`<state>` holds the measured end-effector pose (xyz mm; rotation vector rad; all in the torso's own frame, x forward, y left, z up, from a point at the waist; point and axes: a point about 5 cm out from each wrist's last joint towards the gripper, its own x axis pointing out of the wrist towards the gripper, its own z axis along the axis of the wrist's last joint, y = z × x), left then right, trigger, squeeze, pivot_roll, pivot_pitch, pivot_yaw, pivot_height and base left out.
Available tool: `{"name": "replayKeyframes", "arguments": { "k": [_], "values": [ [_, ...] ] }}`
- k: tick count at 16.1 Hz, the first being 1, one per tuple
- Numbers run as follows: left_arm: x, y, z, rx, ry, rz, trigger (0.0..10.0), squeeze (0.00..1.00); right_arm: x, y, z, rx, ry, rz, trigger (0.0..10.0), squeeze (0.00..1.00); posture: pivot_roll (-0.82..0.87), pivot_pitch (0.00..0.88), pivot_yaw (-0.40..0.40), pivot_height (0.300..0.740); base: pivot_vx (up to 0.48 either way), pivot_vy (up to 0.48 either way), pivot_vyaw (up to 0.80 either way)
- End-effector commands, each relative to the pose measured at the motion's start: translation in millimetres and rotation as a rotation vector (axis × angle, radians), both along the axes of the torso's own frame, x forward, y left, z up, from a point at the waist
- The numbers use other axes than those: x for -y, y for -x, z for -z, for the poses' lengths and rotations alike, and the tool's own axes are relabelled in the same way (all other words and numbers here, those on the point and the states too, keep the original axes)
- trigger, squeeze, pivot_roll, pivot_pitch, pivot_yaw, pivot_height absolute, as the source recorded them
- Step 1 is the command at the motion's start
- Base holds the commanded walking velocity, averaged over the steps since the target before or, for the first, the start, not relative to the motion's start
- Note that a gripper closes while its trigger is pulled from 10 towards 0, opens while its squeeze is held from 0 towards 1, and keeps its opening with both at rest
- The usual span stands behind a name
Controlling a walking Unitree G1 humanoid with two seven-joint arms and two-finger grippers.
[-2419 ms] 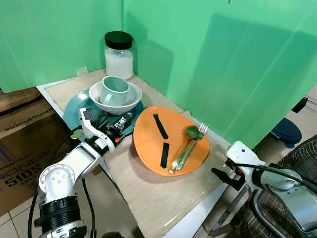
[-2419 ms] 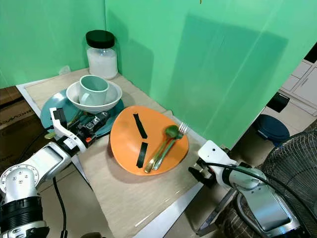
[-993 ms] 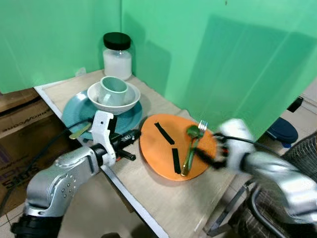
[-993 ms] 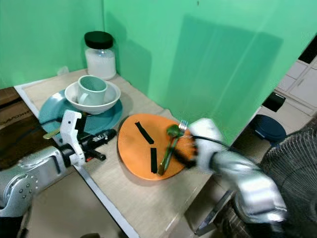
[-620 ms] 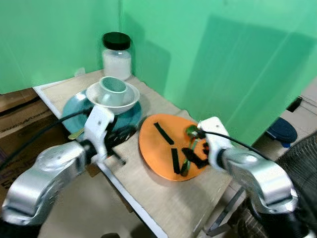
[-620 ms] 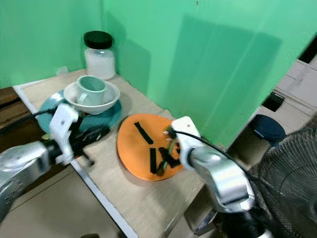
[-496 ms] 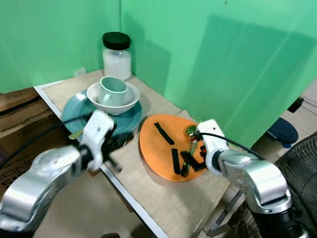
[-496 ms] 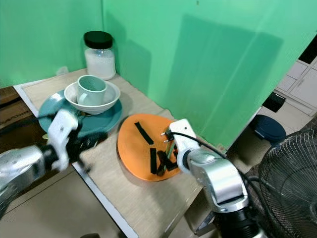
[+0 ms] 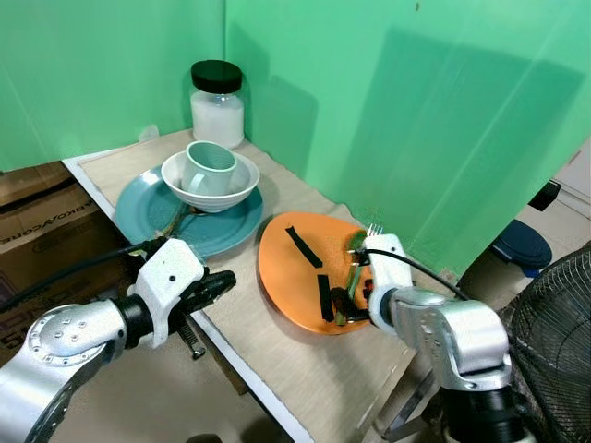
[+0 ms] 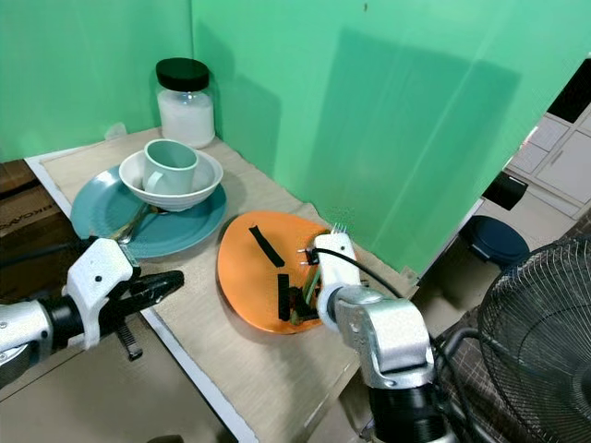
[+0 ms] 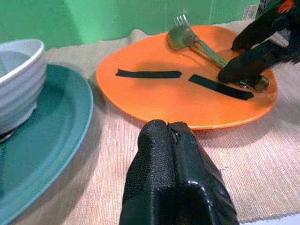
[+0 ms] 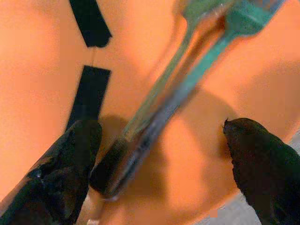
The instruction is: Setting the table
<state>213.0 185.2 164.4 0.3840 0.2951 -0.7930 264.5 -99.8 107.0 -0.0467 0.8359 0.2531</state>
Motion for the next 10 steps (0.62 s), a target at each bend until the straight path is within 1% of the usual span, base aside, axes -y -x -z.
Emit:
{"name": "replayKeyframes", "arguments": {
  "k": [1,2,3,4,5,6,7,9,10],
  "values": [
    [0.8,2.2,-5,0.029,-0.013,0.016,10.0,0.00,4.3,-8.4,-4,0.039,0.041,0.023,10.0,0.00,0.15,0.000,-0.148,0.740,0.000,0.000,0.00],
    [1.0,2.6,-5,0.030,-0.018,0.019,10.0,0.00,3.7,-10.3,-4,0.044,0.049,0.017,10.0,0.00,0.16,0.000,-0.148,0.740,0.000,0.000,0.00],
    [1.7,3.6,-4,0.031,-0.025,0.026,10.0,0.00,2.9,-14.3,-3,0.051,0.054,0.014,9.7,0.00,0.16,0.000,-0.147,0.740,0.000,0.000,0.00],
    [3.0,4.7,-2,0.026,-0.025,0.034,10.0,0.00,1.5,-18.9,-3,0.059,0.059,0.002,6.5,0.00,0.16,0.000,-0.147,0.740,0.000,0.000,0.00],
    [3.7,5.2,-1,0.023,-0.025,0.037,10.0,0.00,1.0,-20.9,-3,0.061,0.060,-0.001,3.9,0.00,0.16,0.000,-0.149,0.740,0.000,0.000,0.00],
    [5.2,5.9,2,0.017,-0.028,0.040,10.0,0.00,-0.1,-24.3,-1,0.051,0.051,-0.015,0.9,0.00,0.16,0.000,-0.155,0.740,0.000,0.000,0.00],
    [5.7,6.0,2,0.016,-0.029,0.041,10.0,0.00,-0.3,-24.4,0,0.034,0.040,-0.018,0.0,0.00,0.16,0.000,-0.157,0.740,0.000,0.000,0.00],
    [7.3,5.9,3,0.014,-0.027,0.043,10.0,0.00,1.3,-23.6,6,-0.023,0.005,-0.003,0.0,0.00,0.16,0.000,-0.162,0.740,0.000,0.000,0.00],
    [7.7,6.0,3,0.012,-0.027,0.046,10.0,0.00,3.0,-24.0,8,-0.030,0.003,0.007,1.1,0.00,0.16,0.000,-0.162,0.740,0.000,0.000,0.00]
  ]
}}
